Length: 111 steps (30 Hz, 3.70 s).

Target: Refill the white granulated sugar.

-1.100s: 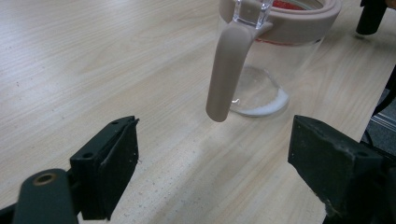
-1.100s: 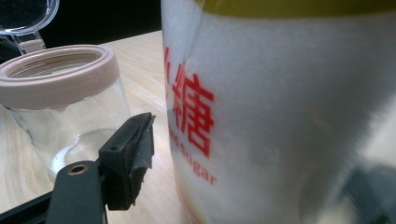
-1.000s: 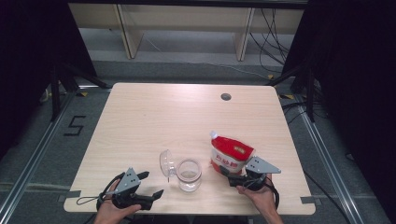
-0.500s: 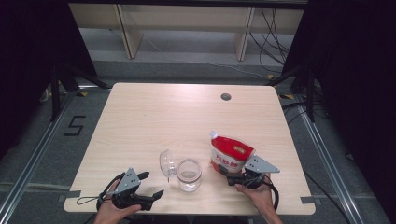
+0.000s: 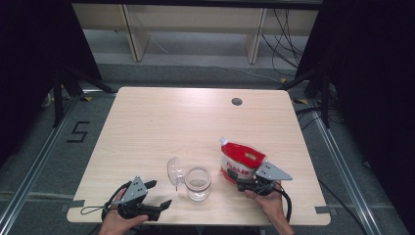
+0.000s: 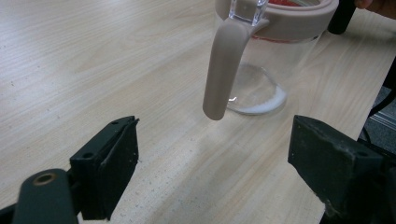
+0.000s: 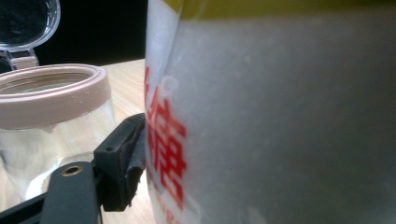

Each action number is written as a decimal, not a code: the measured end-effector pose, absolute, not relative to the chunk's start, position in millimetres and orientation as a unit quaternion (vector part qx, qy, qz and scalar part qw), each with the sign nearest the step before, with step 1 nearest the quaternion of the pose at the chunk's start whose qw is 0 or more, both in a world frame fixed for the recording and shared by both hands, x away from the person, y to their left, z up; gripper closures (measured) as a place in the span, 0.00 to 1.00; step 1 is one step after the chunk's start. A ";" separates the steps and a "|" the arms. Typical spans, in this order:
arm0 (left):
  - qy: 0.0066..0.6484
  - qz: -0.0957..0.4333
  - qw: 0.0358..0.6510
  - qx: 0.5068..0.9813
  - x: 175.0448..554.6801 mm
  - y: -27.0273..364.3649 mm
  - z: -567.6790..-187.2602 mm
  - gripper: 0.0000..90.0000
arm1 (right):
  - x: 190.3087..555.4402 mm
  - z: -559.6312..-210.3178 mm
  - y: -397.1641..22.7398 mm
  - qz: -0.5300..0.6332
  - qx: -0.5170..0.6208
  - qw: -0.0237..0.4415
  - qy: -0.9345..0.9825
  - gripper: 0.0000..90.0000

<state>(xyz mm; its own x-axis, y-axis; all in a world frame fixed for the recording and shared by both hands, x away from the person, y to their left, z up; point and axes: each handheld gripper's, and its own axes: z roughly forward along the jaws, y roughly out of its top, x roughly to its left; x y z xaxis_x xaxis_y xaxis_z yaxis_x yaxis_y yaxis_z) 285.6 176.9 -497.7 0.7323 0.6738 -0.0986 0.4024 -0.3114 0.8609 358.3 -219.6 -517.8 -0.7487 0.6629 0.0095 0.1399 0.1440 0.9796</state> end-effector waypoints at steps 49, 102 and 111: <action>0.343 0.153 0.477 0.794 287.7 179.9 -496.8 0.18 | 301.5 -456.7 -206.6 0.412 0.139 0.428 0.792 0.51; 0.344 0.155 0.473 0.796 288.2 179.7 -497.8 0.18 | 269.3 -453.6 -175.8 0.079 -0.158 0.596 0.783 0.52; 0.348 0.155 0.475 0.793 287.5 179.1 -497.7 0.18 | 272.4 -449.8 -171.1 0.052 -0.223 0.620 0.750 0.53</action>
<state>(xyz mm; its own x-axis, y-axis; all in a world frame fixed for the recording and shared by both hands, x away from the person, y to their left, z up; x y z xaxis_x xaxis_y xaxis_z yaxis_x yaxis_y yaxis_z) 287.5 179.1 -497.7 0.7093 0.6998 -0.0849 0.4056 -0.3066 0.8611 272.4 -171.1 -449.8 -0.1312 -0.2697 -0.9540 -0.3987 0.8954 -0.1983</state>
